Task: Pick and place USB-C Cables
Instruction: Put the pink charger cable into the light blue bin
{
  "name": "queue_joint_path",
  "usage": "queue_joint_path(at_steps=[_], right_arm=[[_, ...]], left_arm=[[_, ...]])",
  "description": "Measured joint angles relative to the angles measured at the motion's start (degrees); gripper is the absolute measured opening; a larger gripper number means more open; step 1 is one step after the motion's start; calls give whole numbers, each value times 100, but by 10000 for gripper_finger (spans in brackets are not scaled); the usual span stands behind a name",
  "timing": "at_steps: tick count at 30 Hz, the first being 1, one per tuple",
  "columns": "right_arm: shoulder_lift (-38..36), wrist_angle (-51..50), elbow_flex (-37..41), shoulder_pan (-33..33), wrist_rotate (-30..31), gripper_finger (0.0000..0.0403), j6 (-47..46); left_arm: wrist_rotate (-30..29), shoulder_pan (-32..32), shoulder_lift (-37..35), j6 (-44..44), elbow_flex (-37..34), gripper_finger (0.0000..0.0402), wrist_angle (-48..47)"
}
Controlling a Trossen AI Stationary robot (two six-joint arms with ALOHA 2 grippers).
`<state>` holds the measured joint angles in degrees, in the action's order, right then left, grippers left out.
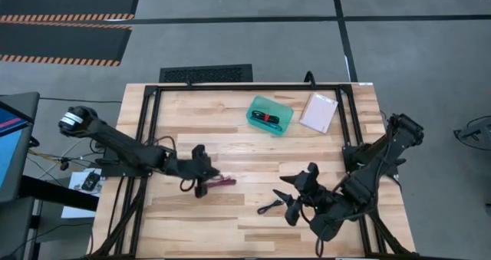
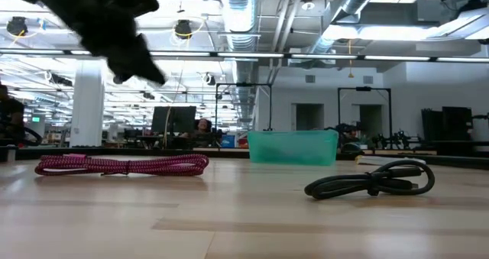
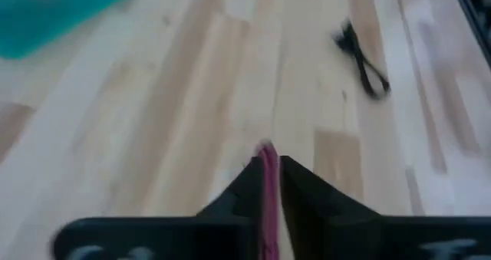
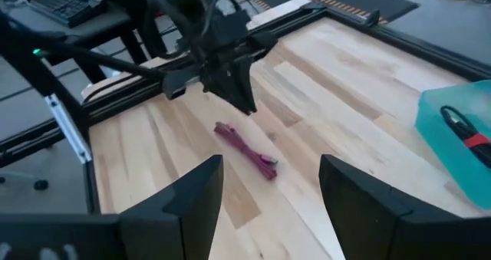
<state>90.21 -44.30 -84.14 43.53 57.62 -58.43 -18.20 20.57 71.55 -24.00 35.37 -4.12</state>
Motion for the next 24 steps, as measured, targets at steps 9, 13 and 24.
queue_joint_path(at_steps=[9, 13, 24], right_arm=[[5, 82, 0, 113, -19, 238, -18], [5, 157, 0, 106, -19, 238, -15], [5, 147, 0, 106, -15, 238, 7]], left_arm=[[-103, 566, 955, 378, -398, 187, 762], [-115, 580, 1655, 392, -404, 224, 1034], [621, 113, 2116, -277, -558, 20, 1571]])
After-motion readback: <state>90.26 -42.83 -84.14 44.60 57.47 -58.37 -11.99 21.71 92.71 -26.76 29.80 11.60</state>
